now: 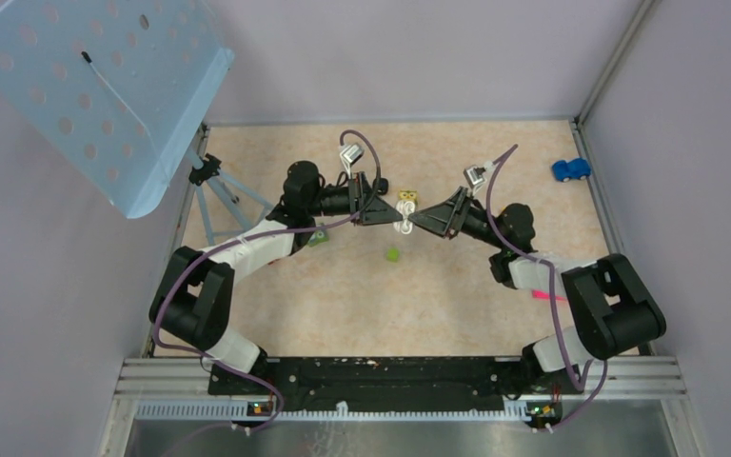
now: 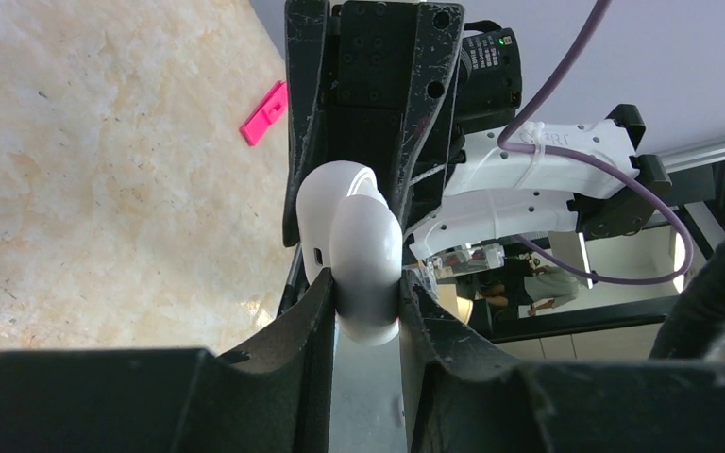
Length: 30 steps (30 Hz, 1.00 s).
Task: Insert the wireless bluetooth earbuds into the charging case
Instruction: Pass from the left arm to the right, then pass from the right arm to the left
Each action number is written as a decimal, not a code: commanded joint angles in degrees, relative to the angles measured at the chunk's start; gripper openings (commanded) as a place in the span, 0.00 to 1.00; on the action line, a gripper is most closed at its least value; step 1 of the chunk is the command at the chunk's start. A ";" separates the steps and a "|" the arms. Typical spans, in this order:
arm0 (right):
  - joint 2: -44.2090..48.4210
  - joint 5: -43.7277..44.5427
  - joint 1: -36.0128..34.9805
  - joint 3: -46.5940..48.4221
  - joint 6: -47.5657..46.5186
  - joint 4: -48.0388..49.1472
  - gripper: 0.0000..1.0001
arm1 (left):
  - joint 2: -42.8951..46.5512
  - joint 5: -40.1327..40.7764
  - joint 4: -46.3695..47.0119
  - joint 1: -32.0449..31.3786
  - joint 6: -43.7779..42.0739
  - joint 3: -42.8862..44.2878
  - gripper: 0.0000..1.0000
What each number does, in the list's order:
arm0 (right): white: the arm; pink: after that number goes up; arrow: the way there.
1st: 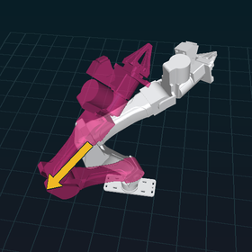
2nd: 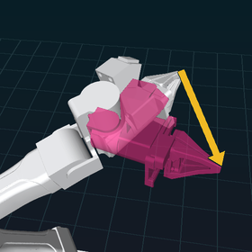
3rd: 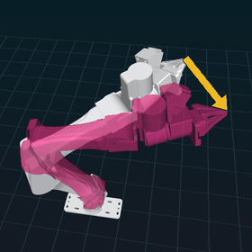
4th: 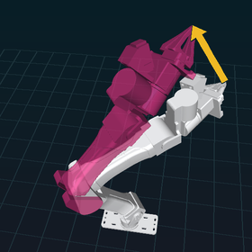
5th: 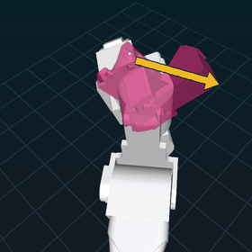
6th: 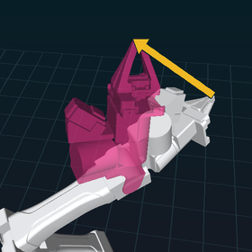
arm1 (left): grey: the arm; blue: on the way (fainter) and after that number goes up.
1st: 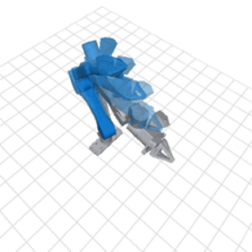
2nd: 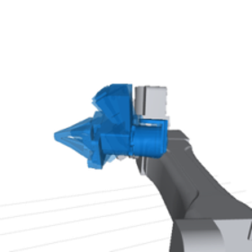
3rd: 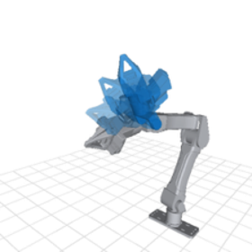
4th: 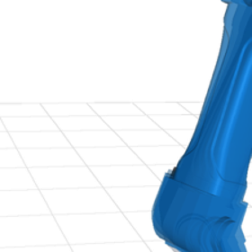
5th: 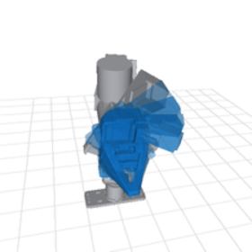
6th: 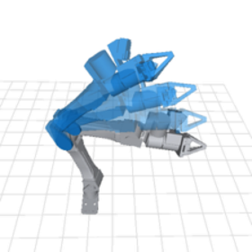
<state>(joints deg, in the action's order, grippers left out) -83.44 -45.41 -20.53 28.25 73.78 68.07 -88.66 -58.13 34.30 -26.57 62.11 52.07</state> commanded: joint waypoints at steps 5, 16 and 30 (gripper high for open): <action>-0.97 0.23 -0.57 1.83 1.61 6.91 0.25 | 0.07 -1.41 5.66 0.14 1.04 -0.76 0.00; -5.78 -0.67 -0.61 1.21 7.01 16.16 0.00 | -0.45 -2.42 9.31 1.14 5.20 -1.31 0.54; -5.13 -1.40 -0.65 1.55 7.51 16.34 0.00 | -2.20 -2.74 4.90 1.79 2.38 1.70 0.61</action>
<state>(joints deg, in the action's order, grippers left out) -89.45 -46.19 -20.62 28.23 81.30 80.09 -89.73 -59.77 39.09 -24.95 66.37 51.18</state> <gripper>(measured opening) 0.312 0.620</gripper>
